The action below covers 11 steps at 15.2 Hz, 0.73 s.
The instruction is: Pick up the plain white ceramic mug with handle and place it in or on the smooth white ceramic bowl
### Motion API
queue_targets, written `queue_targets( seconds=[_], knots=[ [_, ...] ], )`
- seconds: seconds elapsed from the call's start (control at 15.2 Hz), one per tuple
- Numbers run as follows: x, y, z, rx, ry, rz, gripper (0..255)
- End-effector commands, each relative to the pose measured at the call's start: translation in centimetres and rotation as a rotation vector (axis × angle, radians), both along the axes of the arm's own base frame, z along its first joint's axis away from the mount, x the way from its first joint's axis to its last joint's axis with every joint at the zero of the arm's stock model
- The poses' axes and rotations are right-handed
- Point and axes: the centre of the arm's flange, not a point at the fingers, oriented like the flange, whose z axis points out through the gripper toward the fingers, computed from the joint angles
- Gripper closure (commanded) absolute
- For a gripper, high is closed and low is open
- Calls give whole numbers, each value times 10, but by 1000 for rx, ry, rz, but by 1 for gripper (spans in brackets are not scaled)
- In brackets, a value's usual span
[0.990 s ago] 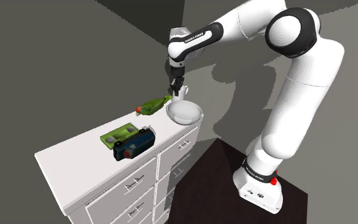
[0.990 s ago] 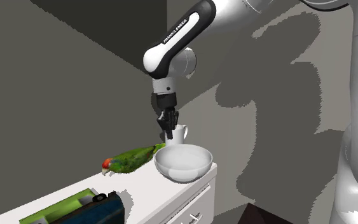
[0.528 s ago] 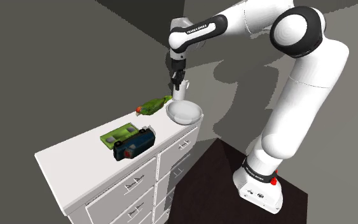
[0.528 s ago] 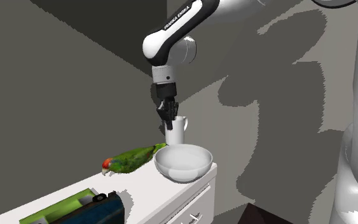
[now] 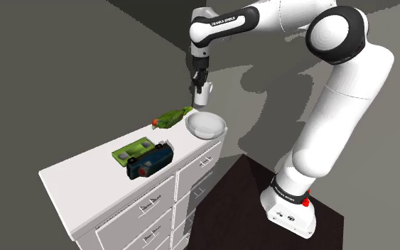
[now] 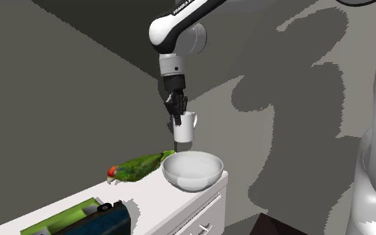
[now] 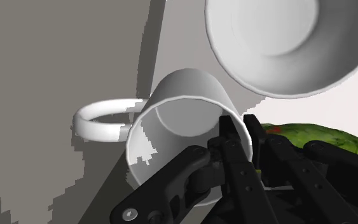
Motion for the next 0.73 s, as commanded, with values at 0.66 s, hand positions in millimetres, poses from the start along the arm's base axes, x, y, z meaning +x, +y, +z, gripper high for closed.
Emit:
queue_targets(
  seconds=[0.66],
  knots=[
    [-32, 20, 53, -1, 0, -1, 255]
  ],
)
